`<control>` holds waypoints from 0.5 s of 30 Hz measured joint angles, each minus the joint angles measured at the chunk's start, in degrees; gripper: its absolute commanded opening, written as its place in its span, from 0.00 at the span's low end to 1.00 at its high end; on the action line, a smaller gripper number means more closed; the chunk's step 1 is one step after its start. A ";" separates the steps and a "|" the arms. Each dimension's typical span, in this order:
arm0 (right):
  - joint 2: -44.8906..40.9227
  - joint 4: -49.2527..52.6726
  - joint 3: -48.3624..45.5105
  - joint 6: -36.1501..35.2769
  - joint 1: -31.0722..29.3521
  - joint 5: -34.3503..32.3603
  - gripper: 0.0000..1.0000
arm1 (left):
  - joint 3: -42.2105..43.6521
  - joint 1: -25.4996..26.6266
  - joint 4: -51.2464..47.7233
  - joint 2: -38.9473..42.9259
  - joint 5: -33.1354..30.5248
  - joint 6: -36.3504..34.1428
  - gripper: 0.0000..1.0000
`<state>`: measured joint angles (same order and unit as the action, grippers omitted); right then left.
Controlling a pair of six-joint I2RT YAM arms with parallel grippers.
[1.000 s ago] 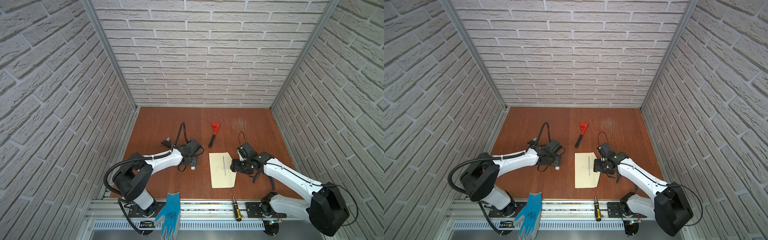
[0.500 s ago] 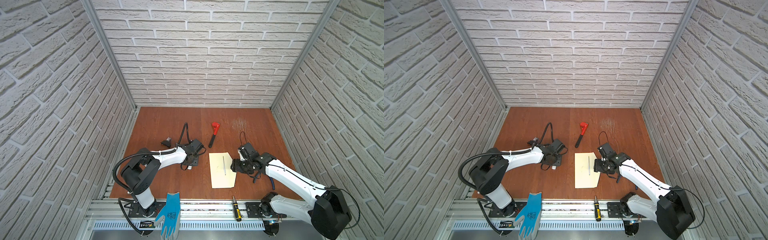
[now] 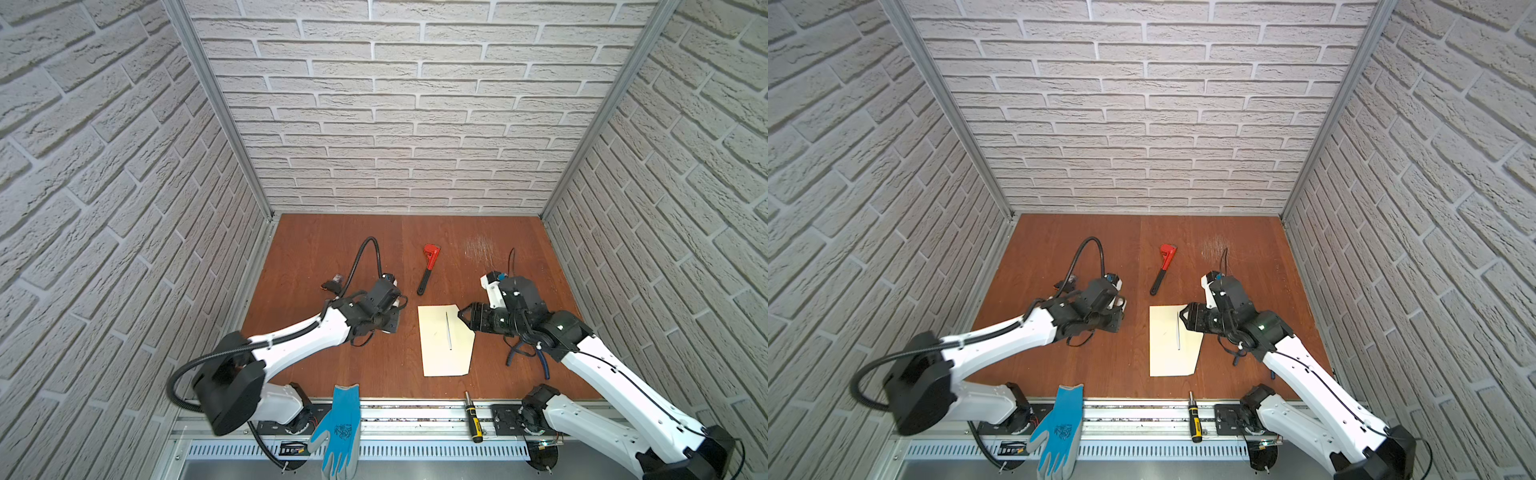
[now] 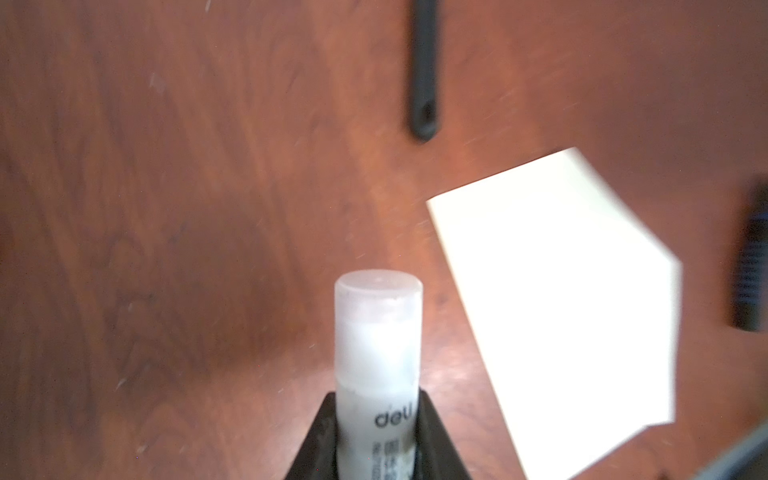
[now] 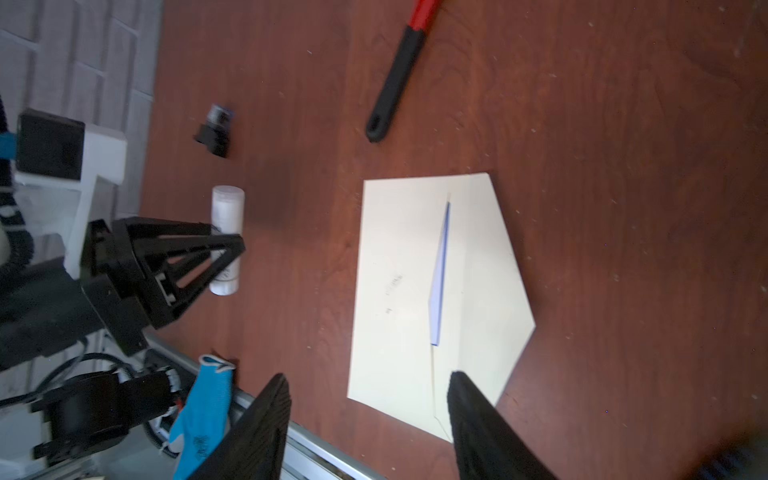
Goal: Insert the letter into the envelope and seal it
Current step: 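Grasp the white glue stick with the left gripper and lift it upright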
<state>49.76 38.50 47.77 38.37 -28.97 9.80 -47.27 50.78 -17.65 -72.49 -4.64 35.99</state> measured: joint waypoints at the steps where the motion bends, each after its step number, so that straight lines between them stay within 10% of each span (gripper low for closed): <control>1: -0.70 -1.20 0.33 0.72 -0.76 0.61 0.60 | 1.11 1.22 2.29 2.67 0.39 -0.63 0.17; 15: 6.32 -7.89 9.73 3.02 -17.53 -1.75 0.66 | 10.51 14.69 23.12 14.03 -1.44 -11.02 0.18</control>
<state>56.07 30.61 57.49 41.39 -46.50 8.05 -36.75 65.47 5.48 -58.46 -6.09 24.97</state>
